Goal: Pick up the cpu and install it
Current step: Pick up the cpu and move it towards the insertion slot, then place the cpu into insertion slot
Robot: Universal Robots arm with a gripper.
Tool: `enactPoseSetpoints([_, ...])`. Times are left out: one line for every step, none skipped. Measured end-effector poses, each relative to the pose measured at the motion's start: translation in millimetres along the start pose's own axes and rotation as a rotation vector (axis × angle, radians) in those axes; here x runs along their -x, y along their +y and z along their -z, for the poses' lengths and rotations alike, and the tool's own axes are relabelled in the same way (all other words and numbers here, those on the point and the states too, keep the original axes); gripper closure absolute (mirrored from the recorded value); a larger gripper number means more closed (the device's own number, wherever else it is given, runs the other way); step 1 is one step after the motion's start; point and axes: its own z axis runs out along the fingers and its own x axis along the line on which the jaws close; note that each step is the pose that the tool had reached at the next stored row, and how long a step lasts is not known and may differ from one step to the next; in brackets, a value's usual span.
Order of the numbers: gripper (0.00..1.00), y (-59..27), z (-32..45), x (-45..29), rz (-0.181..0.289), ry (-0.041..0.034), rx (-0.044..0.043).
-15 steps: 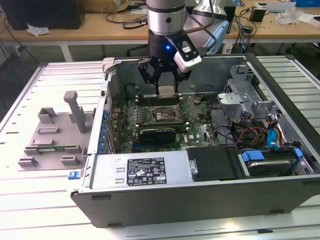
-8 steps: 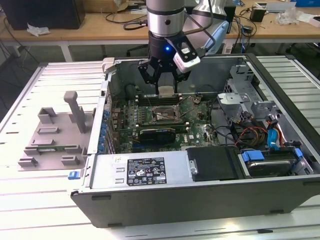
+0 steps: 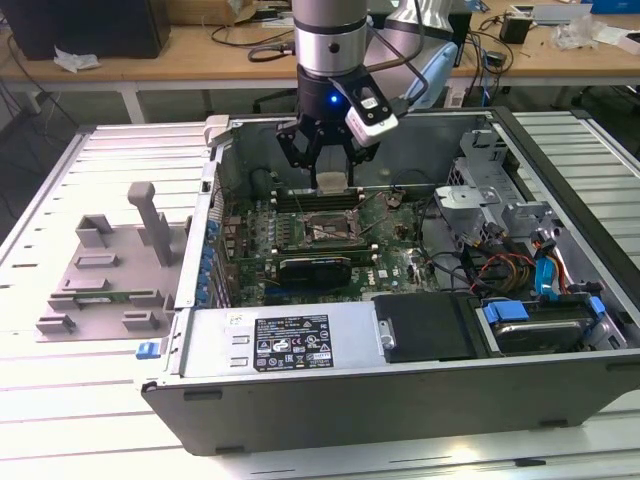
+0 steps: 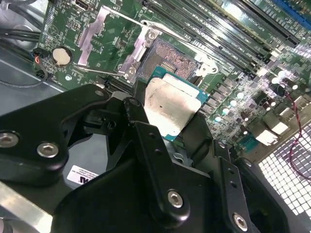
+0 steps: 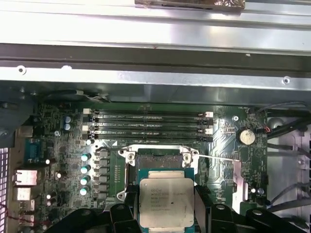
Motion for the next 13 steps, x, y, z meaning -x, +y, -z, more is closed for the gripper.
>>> enactPoseSetpoints([0.46,0.0,0.0,0.0,0.000,0.0000,-0.0001])
enactPoseSetpoints([0.46,0.0,0.0,0.0,0.000,0.0001,-0.0002])
enactPoseSetpoints([0.46,0.0,0.0,0.0,0.000,0.0000,-0.0001])
enactPoseSetpoints([0.46,0.0,-0.1,0.0,0.000,0.0001,-0.0001])
enactPoseSetpoints([0.46,0.0,-0.1,0.0,0.000,0.0000,-0.0001])
enactPoseSetpoints([0.46,0.0,-0.1,0.0,0.000,0.0001,-0.0002])
enactPoseSetpoints([0.46,0.0,-0.2,0.0,0.000,0.0000,-0.0001])
enactPoseSetpoints([0.46,0.0,-0.3,0.0,0.000,0.0001,-0.0001])
enactPoseSetpoints([0.46,0.0,-0.3,0.0,0.000,0.0001,-0.0001])
enactPoseSetpoints([0.46,0.0,-0.3,0.0,0.000,0.0000,-0.0001])
enactPoseSetpoints([0.46,0.0,-0.4,0.0,0.000,0.0001,-0.0001])
enactPoseSetpoints([0.46,0.0,-0.4,0.0,0.000,0.0001,-0.0001])
enactPoseSetpoints([0.46,0.0,-0.4,0.0,0.000,0.0001,-0.0001])
